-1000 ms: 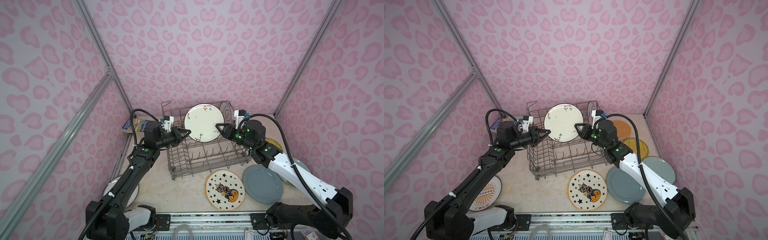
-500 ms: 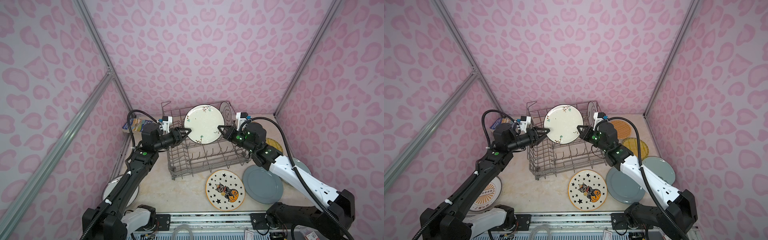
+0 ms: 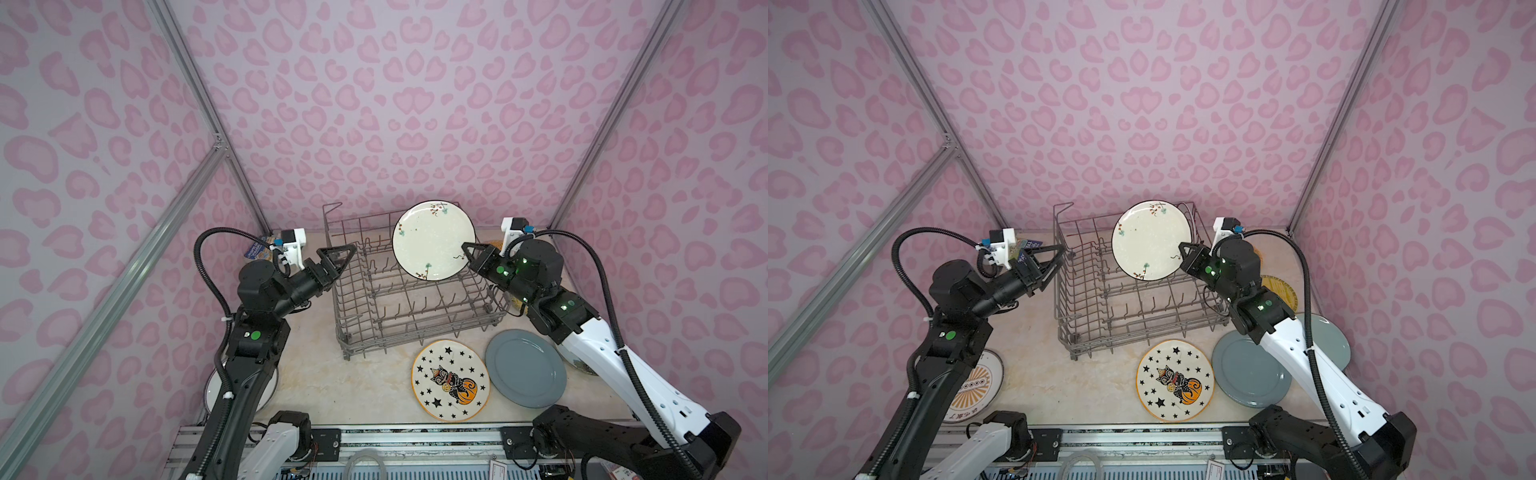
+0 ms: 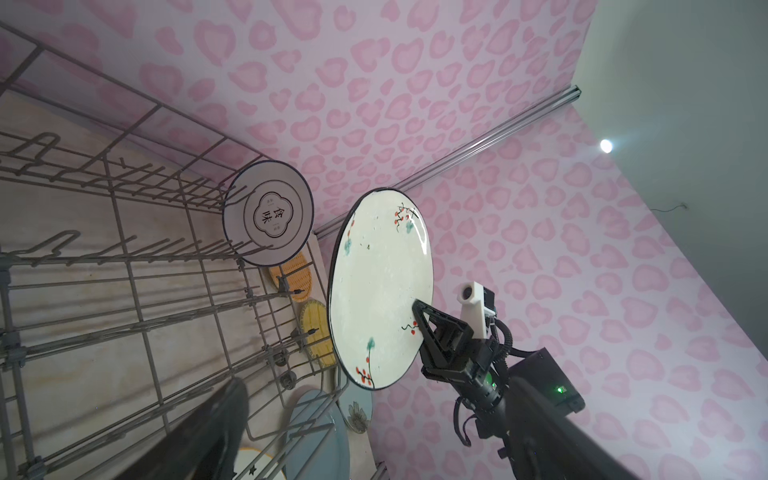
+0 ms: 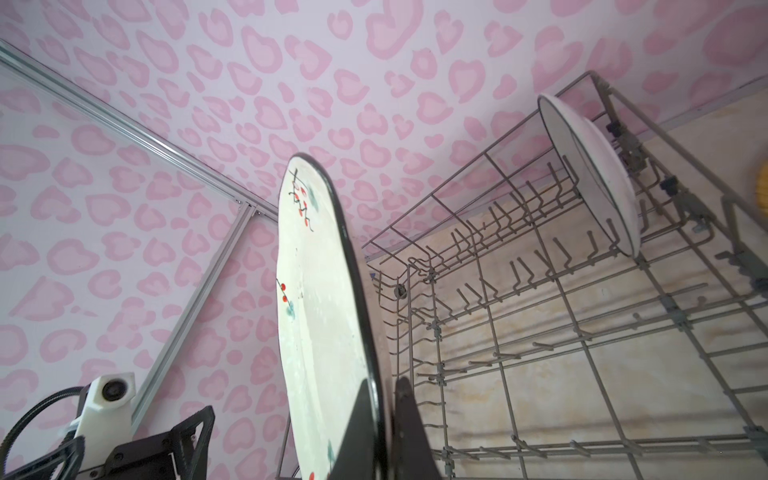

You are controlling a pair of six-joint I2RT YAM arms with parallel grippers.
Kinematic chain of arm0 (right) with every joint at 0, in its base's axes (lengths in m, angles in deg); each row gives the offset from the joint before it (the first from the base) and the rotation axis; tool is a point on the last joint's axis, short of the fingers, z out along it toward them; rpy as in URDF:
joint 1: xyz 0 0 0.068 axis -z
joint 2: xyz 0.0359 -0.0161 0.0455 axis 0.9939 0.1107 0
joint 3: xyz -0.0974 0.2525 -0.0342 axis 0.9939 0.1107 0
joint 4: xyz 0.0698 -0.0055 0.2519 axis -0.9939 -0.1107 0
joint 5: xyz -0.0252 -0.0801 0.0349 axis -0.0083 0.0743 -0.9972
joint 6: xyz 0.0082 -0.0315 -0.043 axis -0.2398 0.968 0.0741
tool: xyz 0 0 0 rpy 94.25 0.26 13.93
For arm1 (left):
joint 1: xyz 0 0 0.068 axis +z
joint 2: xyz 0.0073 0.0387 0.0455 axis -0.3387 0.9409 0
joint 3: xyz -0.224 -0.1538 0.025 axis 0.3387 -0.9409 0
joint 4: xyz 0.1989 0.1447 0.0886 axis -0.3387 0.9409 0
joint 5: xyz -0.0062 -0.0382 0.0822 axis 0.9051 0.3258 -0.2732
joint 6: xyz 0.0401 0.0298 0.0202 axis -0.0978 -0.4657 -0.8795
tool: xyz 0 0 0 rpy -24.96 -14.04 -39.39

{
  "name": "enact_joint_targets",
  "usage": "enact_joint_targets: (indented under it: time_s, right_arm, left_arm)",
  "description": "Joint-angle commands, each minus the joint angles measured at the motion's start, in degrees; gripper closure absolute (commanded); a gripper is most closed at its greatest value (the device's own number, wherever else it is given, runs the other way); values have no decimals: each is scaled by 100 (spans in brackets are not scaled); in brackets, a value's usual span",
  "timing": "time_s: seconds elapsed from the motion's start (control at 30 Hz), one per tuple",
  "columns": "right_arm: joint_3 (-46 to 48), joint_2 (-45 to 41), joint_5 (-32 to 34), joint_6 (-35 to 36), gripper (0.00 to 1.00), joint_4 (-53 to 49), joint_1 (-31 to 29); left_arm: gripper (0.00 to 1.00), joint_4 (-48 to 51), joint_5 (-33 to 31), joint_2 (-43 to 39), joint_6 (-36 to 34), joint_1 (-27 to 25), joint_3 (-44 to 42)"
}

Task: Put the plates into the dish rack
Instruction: 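Open the left gripper and draw it back while the right gripper holds the plate, then carry the berry-pattern plate with the right gripper to the rack's far end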

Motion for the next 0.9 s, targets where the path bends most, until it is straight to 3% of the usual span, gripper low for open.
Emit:
enact_joint_targets:
  time_s: [0.0, 0.2, 0.33, 0.6, 0.87]
  right_arm:
    - [-131, -127, 104, 203, 100, 176, 70]
    - [-548, -218, 595, 815, 100, -476, 83]
    - [-898, -169, 1214, 1380, 100, -877, 83]
    - [-1843, 595, 2361, 2601, 100, -1436, 82]
    - [-2798, 1531, 3010, 3587, 100, -1488, 78]
  left_arm:
    - [2, 366, 128, -403, -373, 90, 68]
    - [2, 1509, -158, -1169, -1601, 97, -12]
    - [2, 1713, -410, -1725, -2142, 100, -499]
    - [2, 1432, -1477, -2626, -2882, 93, -1478]
    - [3, 965, -1846, -2879, -3121, 84, -2232]
